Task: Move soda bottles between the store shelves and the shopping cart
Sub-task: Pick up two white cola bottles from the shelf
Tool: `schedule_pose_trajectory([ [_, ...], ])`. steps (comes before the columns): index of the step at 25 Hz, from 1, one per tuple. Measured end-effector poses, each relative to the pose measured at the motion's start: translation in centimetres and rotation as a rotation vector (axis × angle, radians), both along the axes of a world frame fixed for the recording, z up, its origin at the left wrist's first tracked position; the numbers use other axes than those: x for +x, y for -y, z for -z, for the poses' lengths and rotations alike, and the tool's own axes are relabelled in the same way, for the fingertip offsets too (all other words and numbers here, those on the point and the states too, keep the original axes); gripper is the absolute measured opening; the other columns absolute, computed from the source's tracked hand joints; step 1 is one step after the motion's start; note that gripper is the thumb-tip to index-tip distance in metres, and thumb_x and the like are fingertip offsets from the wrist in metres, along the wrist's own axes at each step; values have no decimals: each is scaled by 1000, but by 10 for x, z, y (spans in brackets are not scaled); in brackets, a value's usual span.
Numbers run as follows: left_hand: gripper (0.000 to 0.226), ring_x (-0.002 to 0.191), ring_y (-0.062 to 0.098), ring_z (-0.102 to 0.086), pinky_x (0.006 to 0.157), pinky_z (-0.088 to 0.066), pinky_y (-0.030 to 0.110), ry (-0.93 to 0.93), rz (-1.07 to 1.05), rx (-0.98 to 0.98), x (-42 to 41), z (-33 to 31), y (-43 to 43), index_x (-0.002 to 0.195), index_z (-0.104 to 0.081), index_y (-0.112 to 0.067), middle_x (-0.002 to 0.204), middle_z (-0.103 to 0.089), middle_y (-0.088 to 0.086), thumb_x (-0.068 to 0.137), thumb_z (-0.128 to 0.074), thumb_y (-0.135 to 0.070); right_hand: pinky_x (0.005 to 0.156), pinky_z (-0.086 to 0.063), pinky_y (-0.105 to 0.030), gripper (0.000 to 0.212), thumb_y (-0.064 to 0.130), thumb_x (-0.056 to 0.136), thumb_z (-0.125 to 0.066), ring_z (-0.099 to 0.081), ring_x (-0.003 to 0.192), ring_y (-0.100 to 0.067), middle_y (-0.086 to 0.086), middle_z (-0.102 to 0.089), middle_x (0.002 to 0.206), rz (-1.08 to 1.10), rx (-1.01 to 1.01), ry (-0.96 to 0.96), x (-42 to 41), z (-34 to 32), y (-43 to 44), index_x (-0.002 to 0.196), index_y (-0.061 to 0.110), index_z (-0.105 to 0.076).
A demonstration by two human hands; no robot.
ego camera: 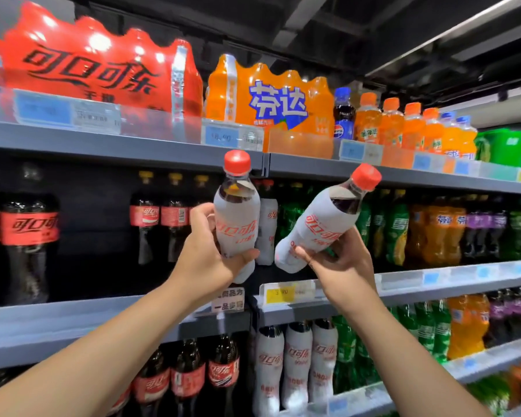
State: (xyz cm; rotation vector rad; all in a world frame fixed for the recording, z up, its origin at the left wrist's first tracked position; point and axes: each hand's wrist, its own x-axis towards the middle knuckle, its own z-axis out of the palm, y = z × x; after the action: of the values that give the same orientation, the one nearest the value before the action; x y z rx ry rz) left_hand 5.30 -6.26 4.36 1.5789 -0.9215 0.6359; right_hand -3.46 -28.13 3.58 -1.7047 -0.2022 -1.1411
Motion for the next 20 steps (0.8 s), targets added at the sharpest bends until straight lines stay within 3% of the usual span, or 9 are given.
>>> schedule_pose_trajectory([
  [5,74,107,-10,-59,81,-51,9,-4,-61,218,24,1,19,123,-29,-26,115,-59,-14,77,-85,-12,82,-55,-16,63,-12,76,-81,-67,106,-2,4,-69,117,-125,-25,-86,42,7,35,121,25,-57],
  [8,67,100,-10,-61,73,-52,12,-21,-133,355,34,3,24,121,-29,-25,107,-62,-15,79,-81,-19,80,-53,-11,65,-3,76,-84,-64,107,7,16,-69,117,-138,-164,-199,55,14,54,124,33,-59],
  [10,62,95,-12,-61,69,-53,15,-56,-195,413,40,5,29,116,-30,-22,103,-62,-14,79,-80,-23,82,-54,-13,62,6,75,-88,-64,107,6,16,-69,118,-132,-218,-293,61,13,64,124,31,-60],
  [12,61,93,-11,-63,72,-54,16,-88,-256,443,43,6,35,112,-32,-21,103,-64,-13,78,-83,-23,78,-53,-9,54,13,73,-91,-65,100,10,17,-71,110,-98,-258,-360,68,11,69,115,32,-61],
  [14,63,90,-9,-65,75,-53,18,-111,-287,454,48,3,41,117,-35,-18,100,-68,-13,77,-84,-21,67,-46,1,48,19,73,-91,-59,87,24,22,-66,99,-70,-285,-401,75,5,73,105,32,-58],
  [17,42,89,-5,-68,67,-45,4,-156,-313,547,55,-5,45,116,-57,-20,91,-68,-19,82,-82,-26,57,-42,3,41,21,76,-89,-57,72,25,25,-60,88,-59,-351,-454,89,-5,76,105,25,-60],
  [19,59,80,-15,-61,59,-41,-2,-221,-315,545,57,-8,49,125,-38,-26,90,-58,-26,84,-80,-30,59,-44,0,47,18,80,-86,-62,73,15,18,-65,90,-94,-369,-489,97,-10,74,120,16,-61],
  [20,71,76,-20,-58,57,-40,-3,-238,-319,527,59,-8,51,130,-26,-25,92,-54,-26,84,-80,-31,65,-47,-4,53,16,81,-84,-65,83,9,12,-68,97,-114,-365,-496,101,-11,71,128,16,-58],
])
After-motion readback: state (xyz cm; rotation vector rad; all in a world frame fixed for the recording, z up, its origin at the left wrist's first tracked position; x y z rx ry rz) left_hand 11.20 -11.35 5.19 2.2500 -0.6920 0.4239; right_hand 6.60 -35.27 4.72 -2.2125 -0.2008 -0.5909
